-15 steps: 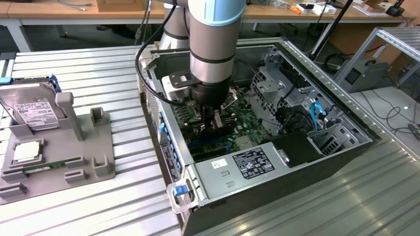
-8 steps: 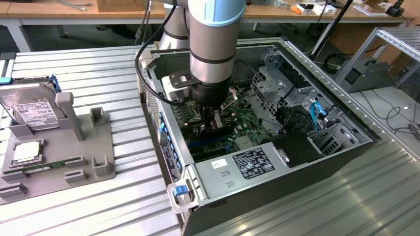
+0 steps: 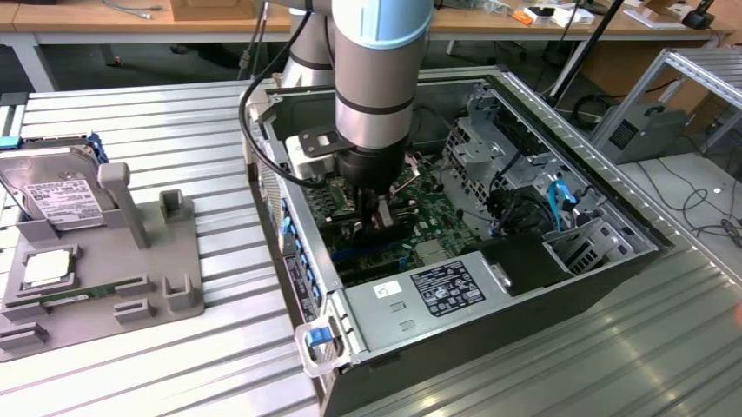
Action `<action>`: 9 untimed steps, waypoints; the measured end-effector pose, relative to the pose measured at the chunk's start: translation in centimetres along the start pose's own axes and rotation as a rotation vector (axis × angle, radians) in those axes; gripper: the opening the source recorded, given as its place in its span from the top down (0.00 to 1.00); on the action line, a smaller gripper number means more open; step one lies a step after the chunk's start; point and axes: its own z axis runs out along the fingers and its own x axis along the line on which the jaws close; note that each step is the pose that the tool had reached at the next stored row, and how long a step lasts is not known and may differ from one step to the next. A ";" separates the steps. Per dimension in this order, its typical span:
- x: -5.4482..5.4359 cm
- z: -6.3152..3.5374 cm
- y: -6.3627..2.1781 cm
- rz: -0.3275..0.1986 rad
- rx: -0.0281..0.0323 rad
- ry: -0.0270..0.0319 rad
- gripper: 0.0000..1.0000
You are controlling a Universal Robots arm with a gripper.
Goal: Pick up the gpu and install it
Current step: 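Insert the gpu into the slot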
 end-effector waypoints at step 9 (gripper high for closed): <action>0.0 0.05 0.00 -0.002 0.0007 0.0152 0.73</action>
